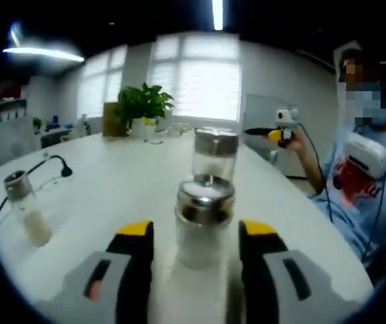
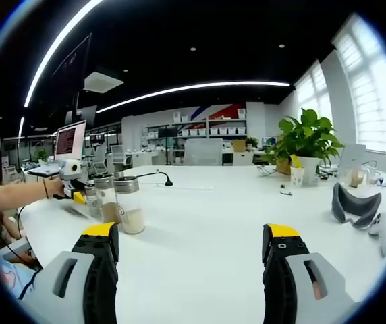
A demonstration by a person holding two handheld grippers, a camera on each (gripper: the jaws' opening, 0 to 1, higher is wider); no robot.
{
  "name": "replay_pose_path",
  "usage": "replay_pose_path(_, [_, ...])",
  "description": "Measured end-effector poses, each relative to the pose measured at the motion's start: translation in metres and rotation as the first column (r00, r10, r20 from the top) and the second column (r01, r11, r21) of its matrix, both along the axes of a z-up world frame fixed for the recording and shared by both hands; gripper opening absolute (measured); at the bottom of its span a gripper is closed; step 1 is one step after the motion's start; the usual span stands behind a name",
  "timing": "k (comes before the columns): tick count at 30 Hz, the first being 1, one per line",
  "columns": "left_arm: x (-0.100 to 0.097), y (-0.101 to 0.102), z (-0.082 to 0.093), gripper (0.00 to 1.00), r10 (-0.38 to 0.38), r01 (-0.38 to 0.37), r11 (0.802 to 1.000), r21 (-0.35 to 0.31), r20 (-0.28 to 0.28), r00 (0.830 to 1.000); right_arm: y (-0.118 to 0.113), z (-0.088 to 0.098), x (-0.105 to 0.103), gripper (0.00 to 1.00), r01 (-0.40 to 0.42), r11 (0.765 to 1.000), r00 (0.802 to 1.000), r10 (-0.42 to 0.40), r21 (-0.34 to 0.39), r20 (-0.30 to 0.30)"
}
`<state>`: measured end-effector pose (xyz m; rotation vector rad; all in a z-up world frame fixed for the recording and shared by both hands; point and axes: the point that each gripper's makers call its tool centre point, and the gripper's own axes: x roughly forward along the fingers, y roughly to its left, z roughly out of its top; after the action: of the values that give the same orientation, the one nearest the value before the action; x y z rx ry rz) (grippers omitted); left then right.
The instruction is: Rotate the seasoning bottle until the label or dispensing opening points toward the visible target arrow and the bottle remains upright within the marked orientation range
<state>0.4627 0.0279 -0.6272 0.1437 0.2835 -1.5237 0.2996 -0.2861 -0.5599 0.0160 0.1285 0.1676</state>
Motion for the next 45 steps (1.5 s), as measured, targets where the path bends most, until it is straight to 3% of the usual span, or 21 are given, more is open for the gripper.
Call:
replay_pose_path(1, [0.003,0.003,-0.003,0.51,0.042,-0.042,0.999,0.035,0.008,0.999,0.000,0.000,0.000,0.91,-0.001,1.000,1.000,0.001,0.001,0.001])
replay_pose_path(2, [0.010,0.003,0.003,0.54,0.106,-0.106,0.994,0.013,0.053,0.993,0.001,0.000,0.000,0.91,-0.002,1.000,1.000,0.002,0.003,0.002])
replay_pose_path(4, [0.007,0.000,0.008,0.54,0.157,-0.156,0.988,-0.012,0.050,0.986,0.002,0.000,0.000,0.91,-0.007,1.000,1.000,0.007,0.006,-0.001])
replay_pose_path(7, [0.014,0.006,0.003,0.57,0.270,-0.272,0.962,0.018,0.077,0.960,0.001,-0.001,-0.001,0.91,-0.008,1.000,1.000,0.008,0.006,-0.004])
replay_pose_path(10, [0.006,0.007,0.003,0.52,0.292,-0.293,0.956,-0.003,0.072,0.954,-0.005,0.001,-0.003,0.91,0.010,1.000,1.000,-0.010,0.009,0.003])
replay_pose_path(12, [0.004,0.008,0.010,0.52,0.354,-0.353,0.935,-0.044,0.038,0.934,-0.008,0.003,-0.005,0.91,0.019,1.000,1.000,-0.019,0.014,0.006])
replay_pose_path(13, [0.002,0.009,0.014,0.55,0.388,-0.387,0.920,-0.056,0.002,0.922,-0.009,0.003,-0.005,0.91,0.022,1.000,1.000,-0.022,0.015,0.007])
replay_pose_path(15, [0.001,0.011,0.028,0.58,0.482,-0.484,0.870,-0.092,-0.038,0.875,-0.012,0.005,-0.005,0.91,0.033,0.999,0.999,-0.033,0.017,0.013])
replay_pose_path(17, [0.007,0.019,0.026,0.56,0.576,-0.579,0.813,-0.058,-0.061,0.815,-0.010,0.007,-0.005,0.91,0.031,0.999,0.999,-0.031,0.014,0.024])
replay_pose_path(19, [0.012,0.026,0.030,0.49,0.651,-0.655,0.752,-0.074,-0.075,0.755,-0.006,0.014,-0.004,0.91,0.004,0.999,0.998,-0.007,0.046,0.067])
replay_pose_path(20, [0.013,0.027,0.034,0.47,0.665,-0.666,0.740,-0.090,-0.051,0.745,-0.004,0.015,-0.005,0.91,-0.009,0.998,0.997,0.005,0.059,0.074])
replay_pose_path(23, [0.014,0.028,0.034,0.54,0.700,-0.697,0.714,-0.068,0.051,0.712,0.001,0.017,-0.006,0.91,-0.020,0.998,0.997,0.016,0.057,0.079])
replay_pose_path(24, [0.015,0.025,0.036,0.55,0.701,-0.696,0.713,-0.084,0.091,0.707,0.001,0.016,-0.006,0.91,-0.017,0.999,0.997,0.014,0.044,0.072])
replay_pose_path(25, [0.014,0.023,0.035,0.55,0.706,-0.701,0.708,-0.083,0.085,0.703,0.000,0.015,-0.006,0.91,-0.011,0.999,0.998,0.009,0.034,0.065])
replay_pose_path(29, [0.016,0.019,0.033,0.52,0.732,-0.728,0.678,-0.101,0.004,0.681,-0.005,0.014,-0.007,0.91,0.008,0.999,0.998,-0.010,0.035,0.058])
replay_pose_path(35, [0.013,0.013,0.032,0.46,0.744,-0.737,0.667,-0.110,0.031,0.668,-0.005,0.017,-0.008,0.91,0.007,1.000,0.997,-0.009,0.030,0.071])
replay_pose_path(39, [0.016,0.009,0.029,0.45,0.750,-0.746,0.659,-0.096,0.004,0.662,-0.001,0.022,-0.010,0.91,-0.012,1.000,0.995,0.009,0.029,0.095])
replay_pose_path(40, [0.017,0.007,0.034,0.43,0.751,-0.746,0.653,-0.134,-0.019,0.660,-0.002,0.022,-0.010,0.91,-0.011,1.000,0.996,0.008,0.023,0.091])
replay_pose_path(41, [0.017,0.004,0.035,0.43,0.742,-0.737,0.661,-0.143,-0.024,0.670,-0.002,0.021,-0.010,0.91,-0.008,1.000,0.996,0.006,0.018,0.088])
replay_pose_path(42, [0.018,0.005,0.035,0.43,0.745,-0.741,0.657,-0.138,-0.026,0.666,-0.003,0.021,-0.010,0.91,-0.004,1.000,0.996,0.002,0.017,0.087])
replay_pose_path(45, [0.020,0.002,0.030,0.42,0.755,-0.750,0.652,-0.113,0.008,0.655,-0.006,0.020,-0.010,0.91,0.004,1.000,0.996,-0.006,0.026,0.085])
